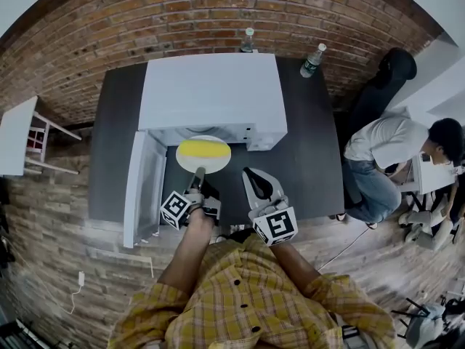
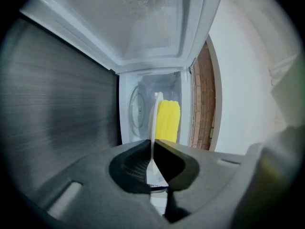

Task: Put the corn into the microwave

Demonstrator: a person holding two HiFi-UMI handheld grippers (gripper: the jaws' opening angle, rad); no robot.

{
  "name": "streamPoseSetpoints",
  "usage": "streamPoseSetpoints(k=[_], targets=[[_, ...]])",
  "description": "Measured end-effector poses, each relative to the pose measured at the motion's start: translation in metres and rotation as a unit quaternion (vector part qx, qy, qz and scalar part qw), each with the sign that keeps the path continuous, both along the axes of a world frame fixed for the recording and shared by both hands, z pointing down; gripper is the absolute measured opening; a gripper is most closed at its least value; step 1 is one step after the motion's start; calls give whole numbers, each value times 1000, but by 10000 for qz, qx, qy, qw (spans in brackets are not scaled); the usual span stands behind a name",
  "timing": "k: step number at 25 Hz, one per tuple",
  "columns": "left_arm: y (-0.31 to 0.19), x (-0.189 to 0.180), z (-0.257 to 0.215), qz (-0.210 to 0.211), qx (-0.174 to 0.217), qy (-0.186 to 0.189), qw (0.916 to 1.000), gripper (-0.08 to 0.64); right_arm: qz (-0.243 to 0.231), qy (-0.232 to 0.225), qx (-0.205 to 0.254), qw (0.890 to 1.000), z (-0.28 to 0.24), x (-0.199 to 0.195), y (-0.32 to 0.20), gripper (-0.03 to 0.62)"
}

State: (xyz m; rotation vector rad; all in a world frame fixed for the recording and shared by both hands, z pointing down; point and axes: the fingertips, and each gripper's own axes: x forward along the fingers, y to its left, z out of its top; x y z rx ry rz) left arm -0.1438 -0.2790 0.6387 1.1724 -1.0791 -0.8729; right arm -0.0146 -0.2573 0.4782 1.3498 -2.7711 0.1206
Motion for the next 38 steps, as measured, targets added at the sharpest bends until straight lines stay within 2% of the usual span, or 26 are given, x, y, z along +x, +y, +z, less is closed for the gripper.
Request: streamPoseSetpoints(k=[21, 28, 38], targets=[[-53, -7, 57, -363, -403, 65, 9985, 18, -106, 70, -73, 9999, 6, 5, -4, -5], [-78, -11, 72, -353, -537, -59, 9979, 18, -123, 22, -162, 9998, 15, 7, -10, -5], [-100, -11, 85, -318, -713, -30, 9969, 18, -105, 82, -189, 9997, 17, 15, -23, -5]])
